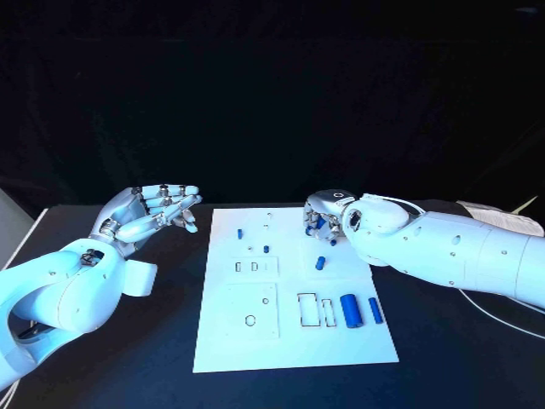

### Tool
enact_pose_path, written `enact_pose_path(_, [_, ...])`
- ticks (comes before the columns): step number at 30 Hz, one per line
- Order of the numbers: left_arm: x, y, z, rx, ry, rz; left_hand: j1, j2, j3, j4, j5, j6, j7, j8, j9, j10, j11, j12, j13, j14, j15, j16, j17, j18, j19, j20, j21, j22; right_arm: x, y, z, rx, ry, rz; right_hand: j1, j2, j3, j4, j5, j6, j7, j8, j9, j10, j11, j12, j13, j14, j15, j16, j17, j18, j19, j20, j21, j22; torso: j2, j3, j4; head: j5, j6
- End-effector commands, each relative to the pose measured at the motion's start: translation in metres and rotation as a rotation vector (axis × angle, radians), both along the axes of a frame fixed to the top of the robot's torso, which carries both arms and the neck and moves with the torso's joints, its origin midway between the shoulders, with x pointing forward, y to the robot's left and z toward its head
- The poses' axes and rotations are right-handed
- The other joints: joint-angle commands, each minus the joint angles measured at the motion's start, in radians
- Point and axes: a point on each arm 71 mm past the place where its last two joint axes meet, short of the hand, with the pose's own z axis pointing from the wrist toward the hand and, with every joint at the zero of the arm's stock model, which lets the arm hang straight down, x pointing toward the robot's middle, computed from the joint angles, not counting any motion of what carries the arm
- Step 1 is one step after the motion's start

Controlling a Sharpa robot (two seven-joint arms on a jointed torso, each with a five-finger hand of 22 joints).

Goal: Assemble the parts on the task board

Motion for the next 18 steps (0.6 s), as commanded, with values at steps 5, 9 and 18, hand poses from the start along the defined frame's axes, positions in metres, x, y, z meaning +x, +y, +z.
enact_pose_path(5, [0.000, -0.002, 0.001, -0.002, -0.002, -0.021, 0.004, -0.003, 0.006, -0.001, -0.001, 0.001, 0.007, -0.006, 0.001, -0.010, 0.001, -0.006, -0.001, -0.011, 0.000, 0.005, 0.001, 0.003, -0.008, 0.002, 0.005, 0.002, -0.004, 0.006, 0.002, 0.029, -0.064, 0.015, 0.001, -0.012, 0.009, -0.014, 0.037, 0.008, 0.001, 0.012, 0.015, 0.013, -0.004, 0.005, 0.002, 0.038, -0.006, 0.005, -0.005, -0.004, 0.016, 0.002, 0.010, 0.006, 0.001, 0.0001, 0.0005, 0.000, 0.005])
enact_pose_path(9, [0.000, -0.001, 0.001, -0.001, -0.001, -0.019, 0.005, -0.003, 0.007, -0.002, -0.001, 0.000, 0.008, -0.007, 0.001, -0.012, 0.001, -0.006, -0.001, -0.012, 0.001, 0.005, 0.001, 0.003, -0.010, 0.003, 0.007, 0.003, -0.007, 0.010, 0.010, 0.074, -0.133, 0.016, -0.002, -0.012, 0.010, -0.017, 0.056, 0.015, -0.002, 0.018, 0.024, 0.025, -0.007, 0.007, 0.004, 0.038, -0.008, 0.006, -0.009, -0.006, 0.017, 0.000, 0.018, 0.017, 0.000, -0.0019, 0.0002, 0.001, 0.010])
enact_pose_path(18, [0.001, 0.000, 0.000, 0.001, 0.001, -0.013, 0.006, -0.004, 0.006, -0.002, -0.001, -0.002, 0.010, -0.008, 0.000, -0.014, 0.003, -0.006, -0.001, -0.012, 0.001, 0.007, 0.001, 0.003, -0.012, 0.003, 0.011, 0.006, -0.008, 0.023, 0.024, 0.141, -0.241, 0.019, -0.006, -0.015, 0.008, -0.017, 0.056, 0.015, -0.001, 0.019, 0.027, 0.027, -0.007, 0.006, 0.005, 0.040, -0.009, 0.012, 0.003, -0.008, 0.020, 0.000, 0.026, 0.027, 0.004, -0.0020, 0.0015, 0.003, 0.015])
